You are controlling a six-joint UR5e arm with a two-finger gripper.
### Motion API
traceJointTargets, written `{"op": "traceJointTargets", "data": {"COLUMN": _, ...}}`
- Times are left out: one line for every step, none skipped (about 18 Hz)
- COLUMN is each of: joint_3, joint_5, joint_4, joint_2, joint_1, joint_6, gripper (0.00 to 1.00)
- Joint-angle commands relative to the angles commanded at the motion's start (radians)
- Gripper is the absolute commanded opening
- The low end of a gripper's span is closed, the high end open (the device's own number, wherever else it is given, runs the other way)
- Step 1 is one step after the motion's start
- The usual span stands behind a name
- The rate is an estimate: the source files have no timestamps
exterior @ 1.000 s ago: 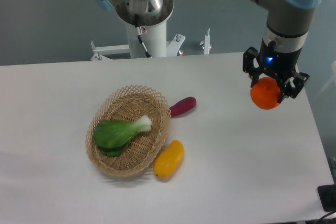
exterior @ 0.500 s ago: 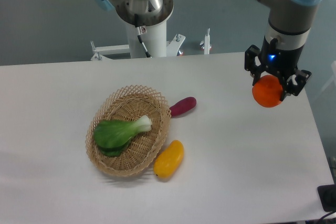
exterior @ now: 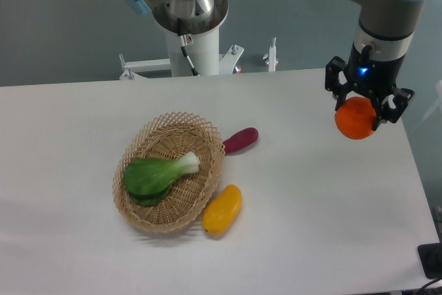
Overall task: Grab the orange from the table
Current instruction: 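Hold the orange raised above the table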
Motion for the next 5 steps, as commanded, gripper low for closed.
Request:
{"op": "traceJointTargets", "data": {"joint_3": -0.002, "joint_5": 0.000, "joint_4": -0.003, "joint_2": 0.005, "joint_1": 0.000, "joint_6": -0.002, "gripper": 0.63}}
{"op": "traceJointTargets", "data": {"joint_3": -0.012, "joint_5": 0.000, "joint_4": -0.003, "joint_2": 0.005, "joint_1": 0.000, "joint_6": -0.002, "gripper": 0.63}}
{"op": "traceJointTargets", "data": {"joint_3": -0.012, "joint_5": 0.000, "joint_4": -0.003, "joint_2": 0.009, "joint_1": 0.002, "joint_6": -0.002, "gripper": 0.63}}
{"op": "traceJointTargets", "data": {"joint_3": -0.012, "joint_5": -0.002, "joint_4": -0.003, "joint_2": 0.009, "joint_1": 0.002, "joint_6": -0.002, "gripper": 0.63}}
{"op": "traceJointTargets", "data": {"joint_3": -0.012, "joint_5": -0.002, "joint_4": -0.003, "joint_2": 0.009, "joint_1": 0.003, "joint_6": -0.002, "gripper": 0.63}}
